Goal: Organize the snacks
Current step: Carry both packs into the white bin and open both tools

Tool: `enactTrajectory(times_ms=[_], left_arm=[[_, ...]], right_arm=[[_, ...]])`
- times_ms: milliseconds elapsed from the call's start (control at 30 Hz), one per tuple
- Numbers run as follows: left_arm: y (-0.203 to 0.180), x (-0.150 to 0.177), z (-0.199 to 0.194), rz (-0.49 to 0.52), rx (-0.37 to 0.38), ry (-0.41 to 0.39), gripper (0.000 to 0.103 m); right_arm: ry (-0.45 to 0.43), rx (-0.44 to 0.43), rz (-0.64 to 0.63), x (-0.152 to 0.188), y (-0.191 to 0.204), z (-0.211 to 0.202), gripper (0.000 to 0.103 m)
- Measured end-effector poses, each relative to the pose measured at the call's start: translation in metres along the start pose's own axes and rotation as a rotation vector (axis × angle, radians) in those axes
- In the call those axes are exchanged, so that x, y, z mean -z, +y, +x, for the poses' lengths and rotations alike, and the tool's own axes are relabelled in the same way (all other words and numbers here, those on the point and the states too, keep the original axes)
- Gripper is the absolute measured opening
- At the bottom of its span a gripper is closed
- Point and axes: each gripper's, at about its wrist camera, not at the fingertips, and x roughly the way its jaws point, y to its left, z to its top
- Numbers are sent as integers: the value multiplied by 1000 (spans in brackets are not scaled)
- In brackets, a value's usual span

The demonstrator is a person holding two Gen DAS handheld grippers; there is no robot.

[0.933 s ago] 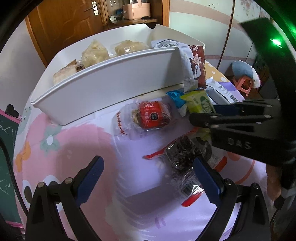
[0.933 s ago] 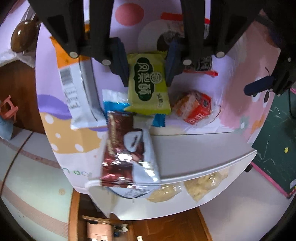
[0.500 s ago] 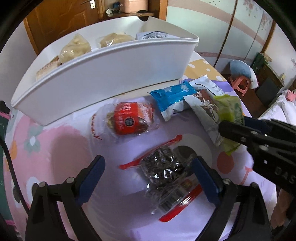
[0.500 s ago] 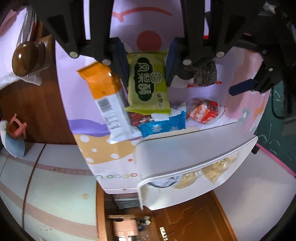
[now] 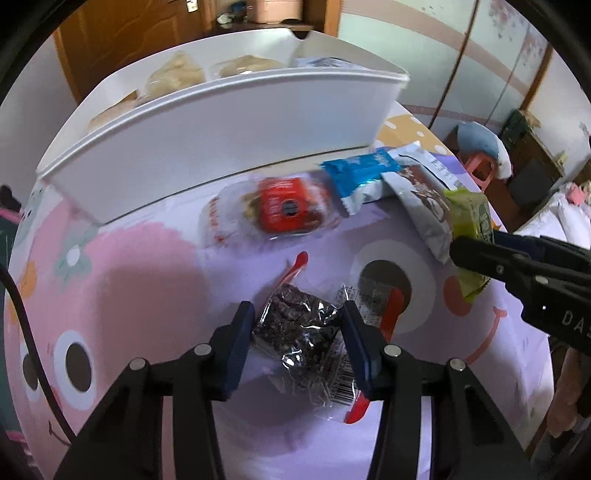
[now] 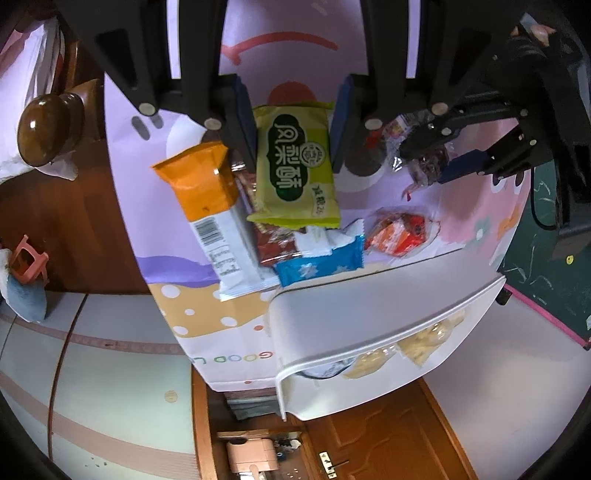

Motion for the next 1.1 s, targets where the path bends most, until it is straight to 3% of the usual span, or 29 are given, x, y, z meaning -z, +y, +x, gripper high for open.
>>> enactTrajectory(times_ms=[200, 333, 600, 800, 1100], left_arm=[[31, -14, -39, -50, -32, -70, 46], [52, -40, -77, -76, -76, -151, 46], [88, -99, -122, -86, -178, -262, 46], [110, -144, -133, -102, -237, -280, 47], [130, -187, -141, -137, -260, -303, 47]], right_arm=[[-28, -29, -49, -6, 20, -13, 37], [-69, -53, -95, -20, 39, -29, 37], [-177, -30, -184, -82, 79, -56, 37], [-242, -9, -186, -134, 96, -70, 37], [-306, 0, -194, -177, 114, -84, 37]])
